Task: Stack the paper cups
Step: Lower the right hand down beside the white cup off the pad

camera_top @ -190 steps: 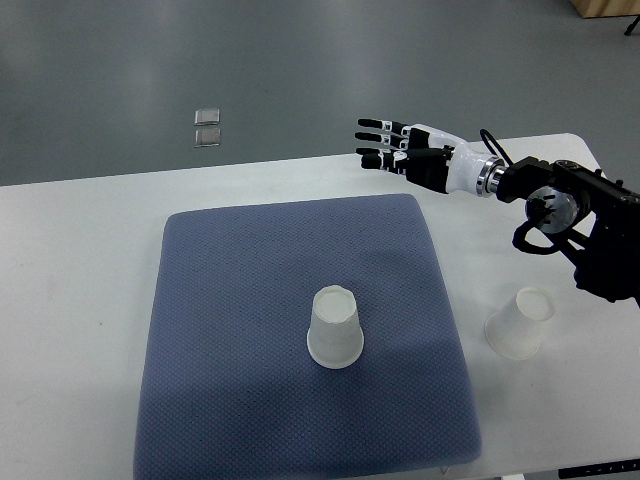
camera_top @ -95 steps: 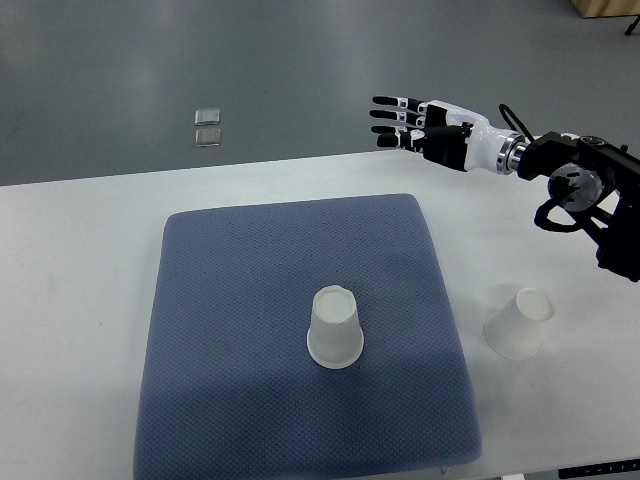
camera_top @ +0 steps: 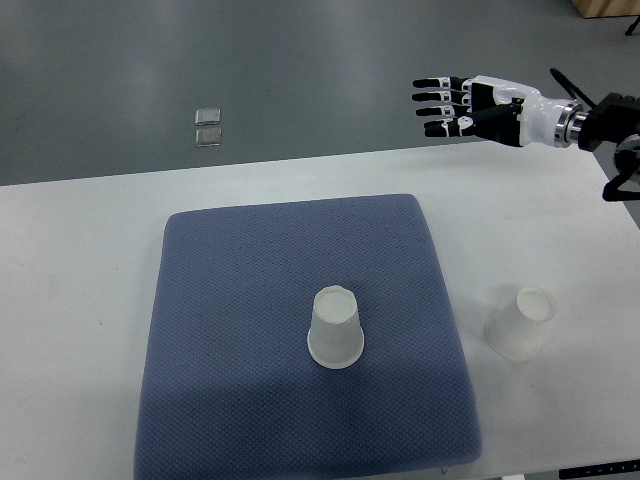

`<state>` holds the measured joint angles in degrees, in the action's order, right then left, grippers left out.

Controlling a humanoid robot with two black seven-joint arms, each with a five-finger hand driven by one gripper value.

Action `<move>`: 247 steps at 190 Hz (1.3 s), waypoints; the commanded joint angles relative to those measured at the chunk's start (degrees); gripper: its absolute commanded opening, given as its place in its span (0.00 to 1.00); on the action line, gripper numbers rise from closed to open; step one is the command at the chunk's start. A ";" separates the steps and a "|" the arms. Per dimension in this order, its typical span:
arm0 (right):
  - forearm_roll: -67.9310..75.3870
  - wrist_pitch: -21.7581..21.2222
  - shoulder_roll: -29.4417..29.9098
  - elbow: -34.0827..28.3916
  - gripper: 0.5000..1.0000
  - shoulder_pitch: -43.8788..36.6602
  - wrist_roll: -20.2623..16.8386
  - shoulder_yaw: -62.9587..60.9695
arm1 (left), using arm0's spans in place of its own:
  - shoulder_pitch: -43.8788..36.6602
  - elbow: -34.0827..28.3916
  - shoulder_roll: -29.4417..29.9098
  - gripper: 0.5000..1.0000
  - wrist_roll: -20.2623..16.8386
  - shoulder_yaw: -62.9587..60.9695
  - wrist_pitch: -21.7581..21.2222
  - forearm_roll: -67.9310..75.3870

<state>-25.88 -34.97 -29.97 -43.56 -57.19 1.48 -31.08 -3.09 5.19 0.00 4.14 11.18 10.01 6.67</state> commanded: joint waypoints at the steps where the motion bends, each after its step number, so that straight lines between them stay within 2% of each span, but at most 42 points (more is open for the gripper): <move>1: -6.46 -0.03 -3.43 -5.91 0.88 0.68 0.02 0.14 | 0.01 0.00 0.00 1.00 -0.01 0.07 0.01 0.01; 31: -16.31 -0.03 -9.67 -12.16 0.88 1.03 0.37 1.81 | 0.01 0.00 0.00 1.00 -0.01 0.07 0.01 0.01; 75: -27.73 -0.03 -18.72 -18.31 0.88 0.59 3.36 4.36 | 0.01 0.00 0.00 1.00 -0.01 -0.02 0.01 0.01; 93: -32.21 -0.03 -23.72 -22.44 0.87 1.20 6.25 4.54 | 0.01 0.00 0.00 1.00 -0.01 0.07 0.01 0.01; 116: -34.24 -0.03 -28.65 -27.80 0.88 3.93 8.63 4.71 | 0.01 0.00 0.00 1.00 -0.01 0.07 0.01 0.01; 143: -34.41 -0.03 -33.57 -32.55 0.87 6.48 9.07 6.21 | 0.01 0.00 0.00 1.00 -0.01 -0.02 0.01 0.01; 165: -35.99 0.08 -35.51 -36.24 0.88 9.91 9.25 6.65 | 0.01 0.00 0.00 1.00 -0.01 -0.02 0.01 0.01; 210: -41.36 8.43 -35.07 -40.02 0.87 18.34 11.44 7.52 | 0.01 0.00 0.00 1.00 -0.01 -0.02 0.01 0.01; 247: -42.06 11.24 -33.49 -40.72 0.87 18.96 11.71 7.88 | 0.01 0.00 0.00 1.00 -0.01 -0.02 0.01 0.01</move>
<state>-67.38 -25.05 -64.37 -84.12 -38.51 13.15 -23.30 -3.08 5.19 0.00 4.14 11.17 10.02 6.68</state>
